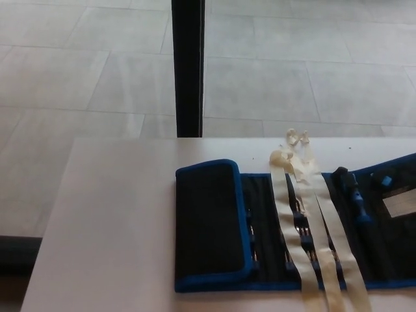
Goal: The robot uses its right hand to lift an edge of the toolkit kept in middle of the desk and make one fold in it
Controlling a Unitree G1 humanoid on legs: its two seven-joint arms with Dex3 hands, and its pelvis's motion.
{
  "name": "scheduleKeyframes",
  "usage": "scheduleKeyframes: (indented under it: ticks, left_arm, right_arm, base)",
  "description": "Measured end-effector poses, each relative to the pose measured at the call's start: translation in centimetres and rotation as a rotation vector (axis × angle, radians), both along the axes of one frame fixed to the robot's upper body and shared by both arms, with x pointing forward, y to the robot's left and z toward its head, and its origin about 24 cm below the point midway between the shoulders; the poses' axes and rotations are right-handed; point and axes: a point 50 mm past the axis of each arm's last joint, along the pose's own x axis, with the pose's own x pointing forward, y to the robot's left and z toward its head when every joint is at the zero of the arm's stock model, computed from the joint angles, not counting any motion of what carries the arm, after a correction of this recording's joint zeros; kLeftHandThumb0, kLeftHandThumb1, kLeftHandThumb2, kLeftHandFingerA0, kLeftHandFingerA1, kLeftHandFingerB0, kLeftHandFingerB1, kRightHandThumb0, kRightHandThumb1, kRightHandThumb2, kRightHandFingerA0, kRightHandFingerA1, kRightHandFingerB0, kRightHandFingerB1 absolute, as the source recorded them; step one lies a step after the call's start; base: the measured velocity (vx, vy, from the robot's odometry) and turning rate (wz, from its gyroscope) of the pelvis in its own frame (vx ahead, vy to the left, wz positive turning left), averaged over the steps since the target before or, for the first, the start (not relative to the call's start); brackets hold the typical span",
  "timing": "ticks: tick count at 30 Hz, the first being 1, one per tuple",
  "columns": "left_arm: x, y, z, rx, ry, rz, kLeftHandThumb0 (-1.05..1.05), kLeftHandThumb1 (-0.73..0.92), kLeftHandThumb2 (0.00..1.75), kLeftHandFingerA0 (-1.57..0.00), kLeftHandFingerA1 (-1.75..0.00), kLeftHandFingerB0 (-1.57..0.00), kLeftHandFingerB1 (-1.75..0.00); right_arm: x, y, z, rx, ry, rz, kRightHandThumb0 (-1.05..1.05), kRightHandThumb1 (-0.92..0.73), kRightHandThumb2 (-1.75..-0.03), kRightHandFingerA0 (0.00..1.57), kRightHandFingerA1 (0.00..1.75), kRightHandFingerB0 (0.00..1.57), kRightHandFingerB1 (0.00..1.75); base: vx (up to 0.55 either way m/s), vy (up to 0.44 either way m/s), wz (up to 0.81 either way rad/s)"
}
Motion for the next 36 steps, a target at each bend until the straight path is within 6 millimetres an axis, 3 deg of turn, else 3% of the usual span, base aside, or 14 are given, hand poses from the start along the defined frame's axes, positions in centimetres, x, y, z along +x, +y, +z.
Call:
scheduleKeyframes:
  ticks: [1, 2, 3, 4, 5, 8, 12, 16, 17, 18, 24, 27, 30, 36]
  left_arm:
    - [0.0, 0.1, 0.1, -0.001, -0.007, 0.005, -0.77, 0.8, 0.64, -0.52, -0.68, -0.43, -0.52]
    - [0.1, 0.1, 0.2, 0.0, -0.011, 0.008, -0.77, 0.8, 0.64, -0.52, -0.66, -0.43, -0.51]
    - [0.1, 0.2, 0.3, 0.002, -0.018, 0.011, -0.78, 0.8, 0.64, -0.53, -0.68, -0.43, -0.51]
    - [0.1, 0.2, 0.3, 0.003, -0.019, 0.012, -0.78, 0.8, 0.64, -0.54, -0.68, -0.43, -0.51]
    - [0.1, 0.2, 0.3, 0.003, -0.02, 0.012, -0.78, 0.8, 0.64, -0.52, -0.68, -0.42, -0.51]
    - [0.1, 0.2, 0.3, 0.003, -0.023, 0.01, -0.77, 0.82, 0.65, -0.51, -0.68, -0.44, -0.53]
    - [0.2, 0.2, 0.3, 0.0, -0.027, 0.009, -0.76, 0.8, 0.64, -0.51, -0.66, -0.43, -0.52]
    - [0.2, 0.2, 0.3, -0.002, -0.029, 0.01, -0.76, 0.81, 0.64, -0.53, -0.67, -0.43, -0.51]
    - [0.2, 0.2, 0.3, -0.002, -0.029, 0.01, -0.77, 0.8, 0.64, -0.53, -0.68, -0.44, -0.51]
    - [0.2, 0.2, 0.3, -0.002, -0.03, 0.01, -0.77, 0.81, 0.64, -0.52, -0.68, -0.42, -0.51]
    - [0.1, 0.2, 0.3, -0.002, -0.032, 0.013, -0.77, 0.81, 0.64, -0.53, -0.69, -0.46, -0.54]
    - [0.0, 0.3, 0.3, -0.001, -0.032, 0.017, -0.76, 0.8, 0.64, -0.55, -0.65, -0.47, -0.52]
    - [-0.1, 0.3, 0.3, -0.001, -0.033, 0.019, -0.77, 0.79, 0.64, -0.58, -0.63, -0.51, -0.53]
    - [-0.3, 0.4, 0.2, 0.003, -0.021, 0.015, -0.77, 0.81, 0.64, -0.55, -0.66, -0.45, -0.53]
  right_arm:
    - [0.5, -0.4, 1.0, -0.014, -0.034, -0.014, -0.73, -0.63, -0.96, 0.6, 1.0, 0.05, 0.48]
    - [0.9, -0.7, 1.8, -0.026, -0.062, -0.022, -0.7, -0.82, -0.66, 0.5, 0.84, 0.08, 0.31]
    - [1.8, -1.1, 3.4, -0.058, -0.127, -0.028, -0.72, -0.79, -0.64, 0.59, 0.68, 0.22, 0.36]
    - [2.4, -1.2, 4.2, -0.08, -0.158, -0.022, -0.76, -0.65, -1.03, 0.51, 0.7, 0.17, 0.49]
    - [3.0, -1.2, 5.0, -0.107, -0.184, -0.012, -0.73, -0.78, -0.64, 0.6, 0.66, 0.32, 0.37]
    - [4.2, -1.0, 7.0, -0.184, -0.241, 0.019, -0.75, -0.69, -0.61, 0.69, 0.6, 0.48, 0.41]
    - [6.2, 0.5, 8.0, -0.248, -0.303, 0.081, -0.74, -0.69, -0.61, 0.72, 0.58, 0.46, 0.44]
    - [7.9, 2.5, 7.9, -0.289, -0.324, 0.164, -0.8, -0.66, -0.61, 0.84, 0.6, 0.6, 0.5]
    - [8.3, 3.0, 7.8, -0.3, -0.329, 0.186, -0.8, -0.49, -1.0, 0.86, 0.68, 0.56, 0.6]
    - [8.7, 3.7, 7.7, -0.313, -0.331, 0.218, -0.88, -0.65, -0.61, 0.84, 0.59, 0.66, 0.51]
    - [10.1, 7.5, 5.9, -0.375, -0.258, 0.478, -0.73, -0.68, -0.62, 0.64, 0.51, 0.48, 0.41]
    - [10.2, 8.8, 4.3, -0.377, -0.181, 0.602, -0.67, -0.71, -0.62, 0.62, 0.5, 0.47, 0.42]
    - [10.2, 9.4, 3.2, -0.367, -0.127, 0.671, -0.66, -0.7, -0.64, 0.54, 0.5, 0.41, 0.41]
    - [9.4, 9.2, 0.4, -0.3, 0.009, 0.756, -0.61, -0.76, -0.63, 0.58, 0.54, 0.42, 0.42]
  base:
    - [0.0, 0.0, 0.0]
    - [0.0, 0.0, 0.0]
    - [0.0, 0.0, 0.0]
    - [0.0, 0.0, 0.0]
    - [0.0, 0.0, 0.0]
    - [0.0, 0.0, 0.02]
    - [0.0, 0.0, 0.0]
    - [0.0, 0.0, 0.0]
    - [0.0, 0.0, 0.0]
    - [0.0, 0.0, 0.0]
    - [0.0, 0.0, 0.0]
    - [0.0, 0.0, 0.0]
    - [0.0, 0.0, 0.0]
    - [0.0, 0.0, 0.0]
